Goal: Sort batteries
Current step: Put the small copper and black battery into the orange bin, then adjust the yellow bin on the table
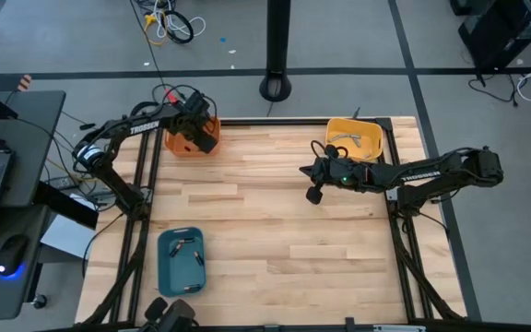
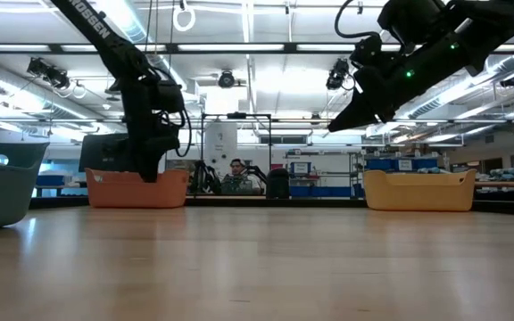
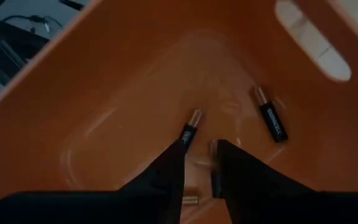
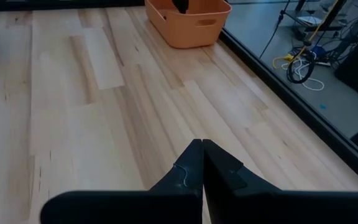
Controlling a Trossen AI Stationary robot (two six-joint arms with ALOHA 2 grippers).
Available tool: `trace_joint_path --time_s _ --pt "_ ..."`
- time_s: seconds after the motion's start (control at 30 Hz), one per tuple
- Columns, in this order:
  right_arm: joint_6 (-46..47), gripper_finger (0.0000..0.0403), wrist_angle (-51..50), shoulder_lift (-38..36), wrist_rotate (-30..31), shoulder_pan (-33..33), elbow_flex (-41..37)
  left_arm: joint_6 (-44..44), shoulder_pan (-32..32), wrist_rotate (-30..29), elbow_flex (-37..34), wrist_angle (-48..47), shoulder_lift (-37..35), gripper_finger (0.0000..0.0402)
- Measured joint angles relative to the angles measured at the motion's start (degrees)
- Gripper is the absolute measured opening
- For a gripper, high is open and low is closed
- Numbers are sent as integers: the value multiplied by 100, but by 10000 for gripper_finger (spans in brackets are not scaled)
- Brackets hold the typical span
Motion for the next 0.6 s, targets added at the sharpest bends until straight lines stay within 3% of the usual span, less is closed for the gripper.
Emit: trace_joint_path --time_s 0.27,0.43,0.6 --pt "462 11 -395 0 335 -190 0 20 -6 -37 2 100 -141 105" --pt "1585 8 -1766 0 1161 -898 133 -15 -181 -78 -8 646 -715 105" --pt "1783 8 -2211 0 1213 -1672 309 -173 -543 -63 -496 1664 -1579 105"
